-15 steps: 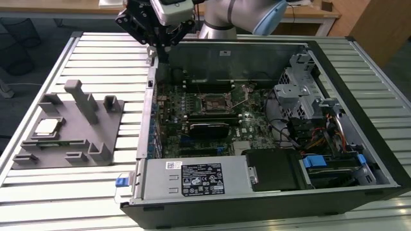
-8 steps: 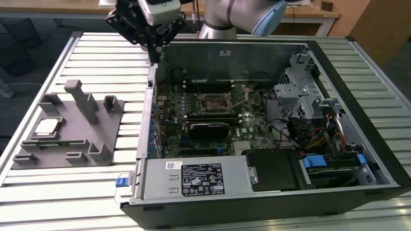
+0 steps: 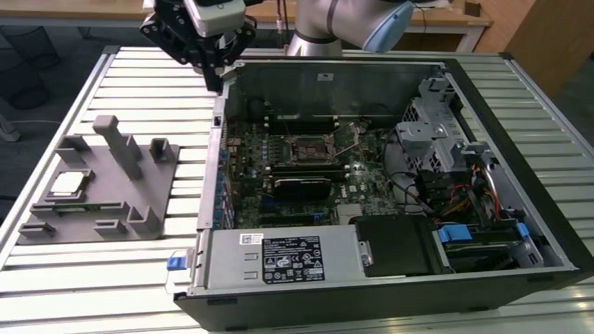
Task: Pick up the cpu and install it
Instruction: 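Reach for the cpu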
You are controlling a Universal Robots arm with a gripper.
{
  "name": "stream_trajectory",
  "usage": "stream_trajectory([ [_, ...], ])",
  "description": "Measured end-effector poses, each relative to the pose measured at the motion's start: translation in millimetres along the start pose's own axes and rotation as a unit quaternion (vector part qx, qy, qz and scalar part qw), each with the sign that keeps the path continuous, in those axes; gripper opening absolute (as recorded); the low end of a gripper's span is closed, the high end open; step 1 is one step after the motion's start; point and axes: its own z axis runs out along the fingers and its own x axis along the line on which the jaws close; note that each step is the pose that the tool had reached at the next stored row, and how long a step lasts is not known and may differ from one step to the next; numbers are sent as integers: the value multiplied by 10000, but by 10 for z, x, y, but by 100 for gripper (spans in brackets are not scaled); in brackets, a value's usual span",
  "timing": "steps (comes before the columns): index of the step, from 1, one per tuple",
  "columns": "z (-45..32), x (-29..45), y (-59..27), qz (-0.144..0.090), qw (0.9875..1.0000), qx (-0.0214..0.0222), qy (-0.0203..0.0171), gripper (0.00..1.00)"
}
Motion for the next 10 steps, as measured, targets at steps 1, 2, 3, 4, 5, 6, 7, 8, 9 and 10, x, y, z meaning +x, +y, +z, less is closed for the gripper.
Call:
stream_trajectory([
  [1, -1, 19, -1, 0, 10000, 1, 0, 11],
  [2, -1, 37, -3, 0, 10000, 0, -1, 11],
  [3, 0, 55, -4, 0, 10000, 0, -2, 11],
  [4, 0, 74, -6, 0, 10000, 0, -2, 11],
  [5, 0, 95, -7, 0, 10000, 0, -3, 11],
  [6, 0, 121, -9, -1, 10000, 0, -3, 11],
  [7, 1, 144, -11, -1, 10000, 0, -3, 11],
  [8, 2, 168, -13, 0, 10000, 0, -3, 11],
  [9, 3, 193, -15, 0, 10000, 0, -4, 11],
  [10, 4, 215, -17, 0, 10000, 0, -4, 11],
])
